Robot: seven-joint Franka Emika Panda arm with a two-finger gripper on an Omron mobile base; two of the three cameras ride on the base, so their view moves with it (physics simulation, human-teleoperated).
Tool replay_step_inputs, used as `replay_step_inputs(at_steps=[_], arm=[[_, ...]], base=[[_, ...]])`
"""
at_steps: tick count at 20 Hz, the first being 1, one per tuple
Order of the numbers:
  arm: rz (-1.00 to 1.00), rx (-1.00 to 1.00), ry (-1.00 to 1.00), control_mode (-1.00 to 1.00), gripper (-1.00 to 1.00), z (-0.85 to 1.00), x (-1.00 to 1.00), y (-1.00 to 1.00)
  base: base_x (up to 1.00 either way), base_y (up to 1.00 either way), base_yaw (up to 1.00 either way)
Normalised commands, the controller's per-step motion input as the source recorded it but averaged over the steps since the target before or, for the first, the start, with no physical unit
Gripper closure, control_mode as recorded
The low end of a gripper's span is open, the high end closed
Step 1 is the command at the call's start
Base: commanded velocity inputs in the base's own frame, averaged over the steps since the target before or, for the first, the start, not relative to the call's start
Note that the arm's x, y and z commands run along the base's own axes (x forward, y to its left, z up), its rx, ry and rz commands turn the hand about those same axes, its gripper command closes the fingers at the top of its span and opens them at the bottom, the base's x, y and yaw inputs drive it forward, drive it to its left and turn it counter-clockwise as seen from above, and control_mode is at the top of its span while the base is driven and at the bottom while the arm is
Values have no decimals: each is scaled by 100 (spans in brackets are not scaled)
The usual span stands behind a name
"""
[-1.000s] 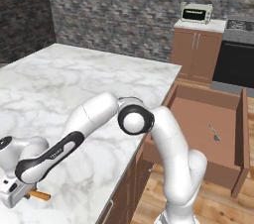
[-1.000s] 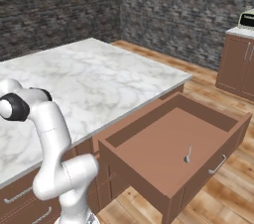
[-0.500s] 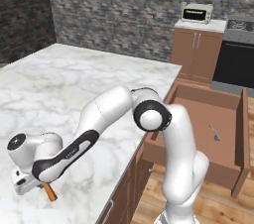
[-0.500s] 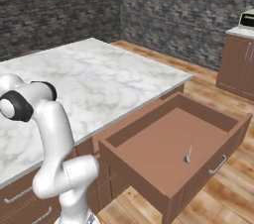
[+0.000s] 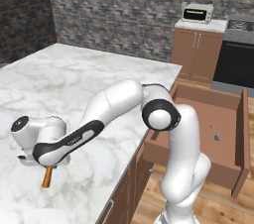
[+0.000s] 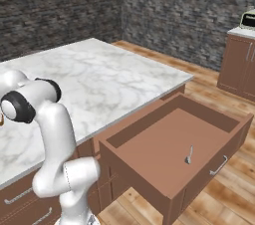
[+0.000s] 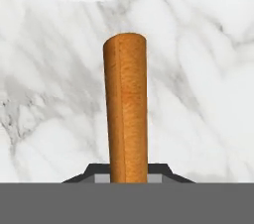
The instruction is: Organize the utensils by type. Pick up the wooden spoons from the counter and place them in the open cabinet. Then pick up the metallic utensils from the counter and place them in the open drawer.
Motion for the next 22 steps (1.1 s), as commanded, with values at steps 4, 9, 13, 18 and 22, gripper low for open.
replay_step_inputs(at_steps=[4,9,13,18,22], arm=[[-74,1,-14,-100,100,54,39,-2],[-62,7,-21,-100,100,43,44,-29],[-36,41,-36,-100,100,13,51,-93],[-21,57,-45,-100,100,3,45,-100],[-17,59,-45,-100,100,7,33,-100]], base=[[0,0,0],[0,0,0],[0,0,0],[0,0,0],[0,0,0]])
